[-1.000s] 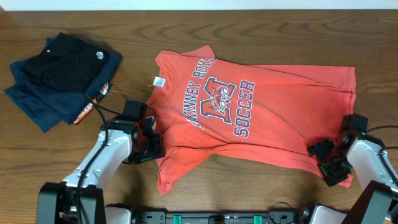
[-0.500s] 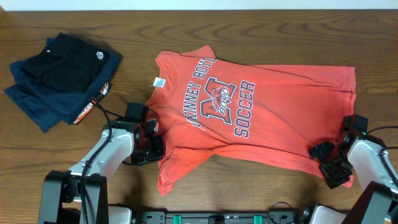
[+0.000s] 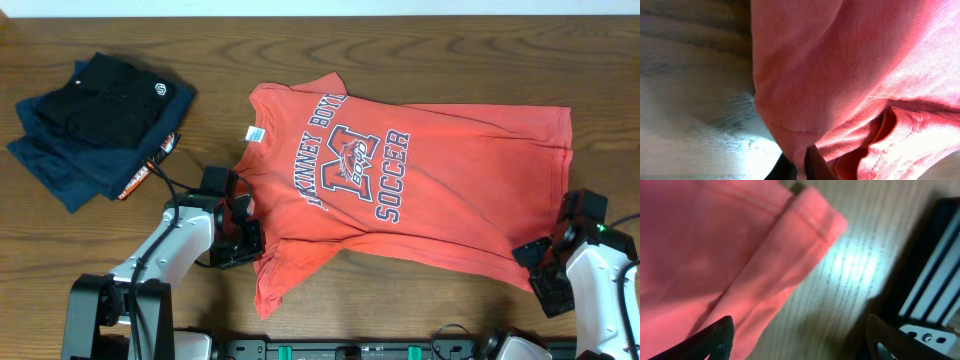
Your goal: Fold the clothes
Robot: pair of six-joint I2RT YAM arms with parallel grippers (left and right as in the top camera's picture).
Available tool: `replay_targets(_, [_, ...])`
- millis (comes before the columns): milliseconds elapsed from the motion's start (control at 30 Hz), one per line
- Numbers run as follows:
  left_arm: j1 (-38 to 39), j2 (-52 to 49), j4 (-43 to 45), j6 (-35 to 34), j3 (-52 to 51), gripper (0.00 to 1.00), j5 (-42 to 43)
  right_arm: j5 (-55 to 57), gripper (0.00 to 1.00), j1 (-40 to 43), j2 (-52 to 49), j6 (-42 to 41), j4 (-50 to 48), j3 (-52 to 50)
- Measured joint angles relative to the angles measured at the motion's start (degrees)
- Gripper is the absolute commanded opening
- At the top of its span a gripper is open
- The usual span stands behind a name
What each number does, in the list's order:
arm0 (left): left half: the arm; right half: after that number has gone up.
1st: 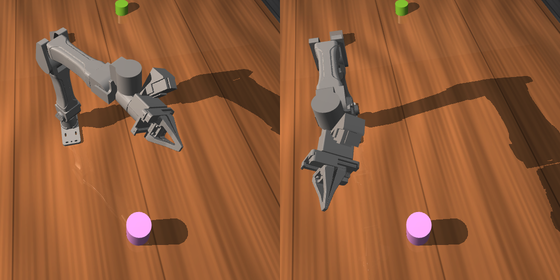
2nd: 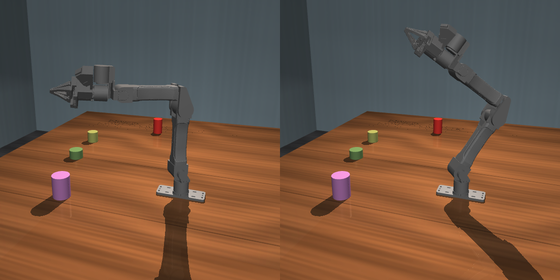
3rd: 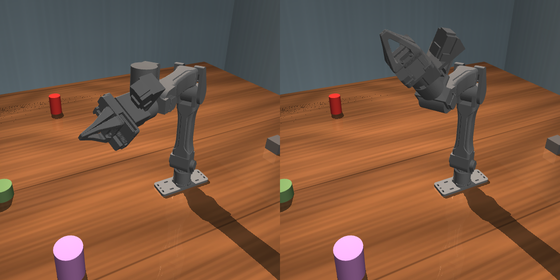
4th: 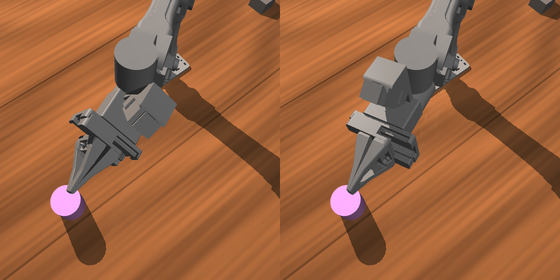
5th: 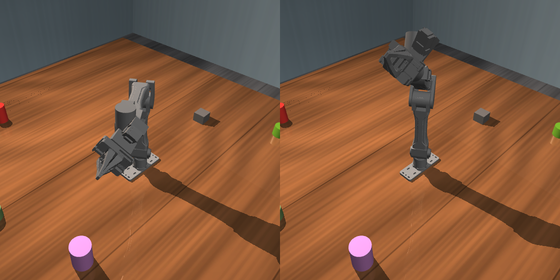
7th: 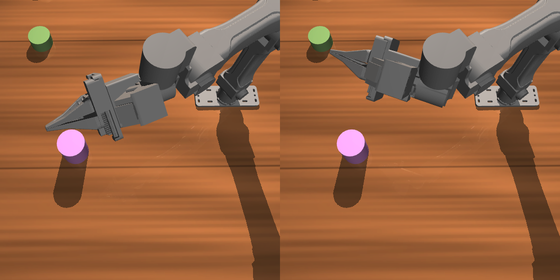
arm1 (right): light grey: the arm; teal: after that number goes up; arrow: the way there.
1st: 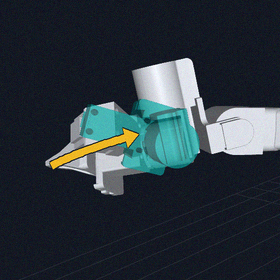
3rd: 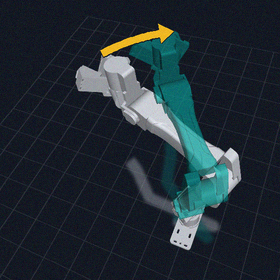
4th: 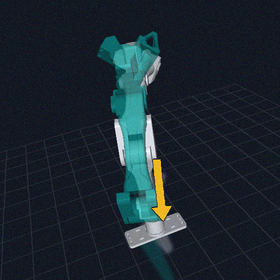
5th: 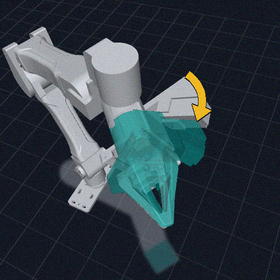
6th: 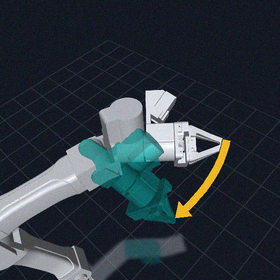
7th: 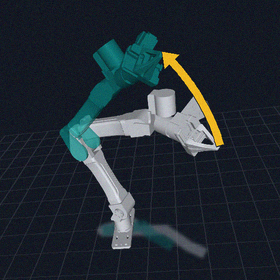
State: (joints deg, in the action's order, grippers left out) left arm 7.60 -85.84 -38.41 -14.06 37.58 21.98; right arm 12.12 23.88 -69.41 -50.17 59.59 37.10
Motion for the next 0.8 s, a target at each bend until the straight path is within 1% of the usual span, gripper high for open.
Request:
replay_targets(133, [0.0,0.0,-0.04,0.22,0.0,0.06,0.0,2.16,0.8,0.0,0.04,-3.96,-1.57,-0.72])
replay_targets(300, [0.0,0.0,-0.07,0.39,0.0,0.06,0.0,4.35,0.77,1.16,0.04,-6.71,-4.26,-1.18])
replay_targets(600, [0.0,0.0,-0.2,0.39,0.0,0.06,0.15,5.86,0.74,6.62,-0.17,-8.07,-7.34,-1.22])
replay_targets(800, [0.0,0.0,-0.33,0.39,0.0,0.06,0.15,6.12,0.73,8.33,-3.54,-8.17,-9.29,-1.25])
